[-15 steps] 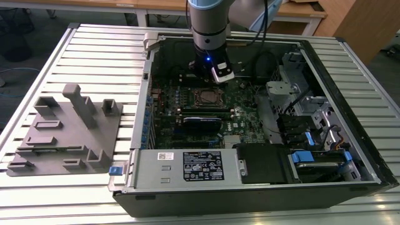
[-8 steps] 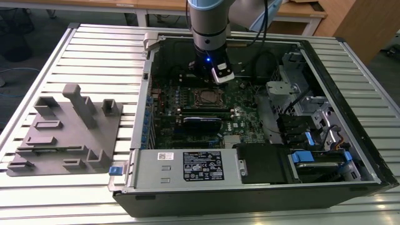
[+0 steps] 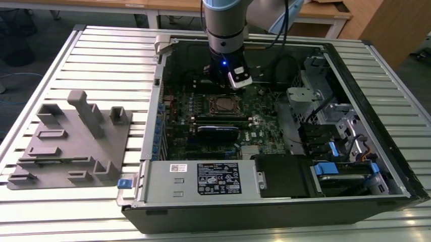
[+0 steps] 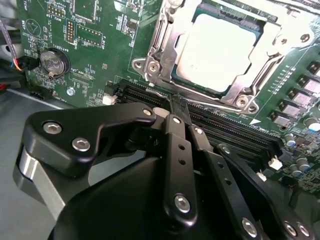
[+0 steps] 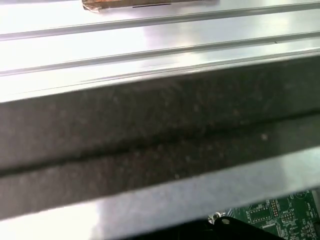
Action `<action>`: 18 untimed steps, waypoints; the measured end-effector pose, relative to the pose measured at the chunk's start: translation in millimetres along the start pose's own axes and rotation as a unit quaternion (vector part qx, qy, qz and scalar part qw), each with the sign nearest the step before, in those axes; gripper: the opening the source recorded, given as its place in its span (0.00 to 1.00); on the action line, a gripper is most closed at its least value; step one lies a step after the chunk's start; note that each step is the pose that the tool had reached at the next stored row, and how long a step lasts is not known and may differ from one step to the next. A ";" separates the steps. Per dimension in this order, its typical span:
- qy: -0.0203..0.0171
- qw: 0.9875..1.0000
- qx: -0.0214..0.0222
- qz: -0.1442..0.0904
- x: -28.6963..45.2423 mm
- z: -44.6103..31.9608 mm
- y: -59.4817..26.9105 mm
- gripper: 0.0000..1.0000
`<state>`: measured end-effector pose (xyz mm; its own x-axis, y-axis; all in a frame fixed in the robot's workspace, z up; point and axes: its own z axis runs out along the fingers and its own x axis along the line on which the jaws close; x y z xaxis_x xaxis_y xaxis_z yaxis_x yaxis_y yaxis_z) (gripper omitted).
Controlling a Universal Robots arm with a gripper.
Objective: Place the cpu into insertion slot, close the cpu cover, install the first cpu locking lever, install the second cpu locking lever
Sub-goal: 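Install the first cpu locking lever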
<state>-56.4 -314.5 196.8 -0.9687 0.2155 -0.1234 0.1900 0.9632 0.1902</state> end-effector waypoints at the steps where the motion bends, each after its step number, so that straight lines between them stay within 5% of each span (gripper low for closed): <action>1: 0.000 1.000 0.000 0.000 0.0 0.0 0.0 0.11; 9: -0.007 1.000 -0.001 -0.001 0.6 4.0 -0.7 0.11; 18: -0.008 1.000 -0.002 -0.001 0.5 3.5 -0.6 0.11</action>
<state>-56.4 -314.4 193.2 -0.9666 0.2156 -0.1385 0.1871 0.9631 0.1936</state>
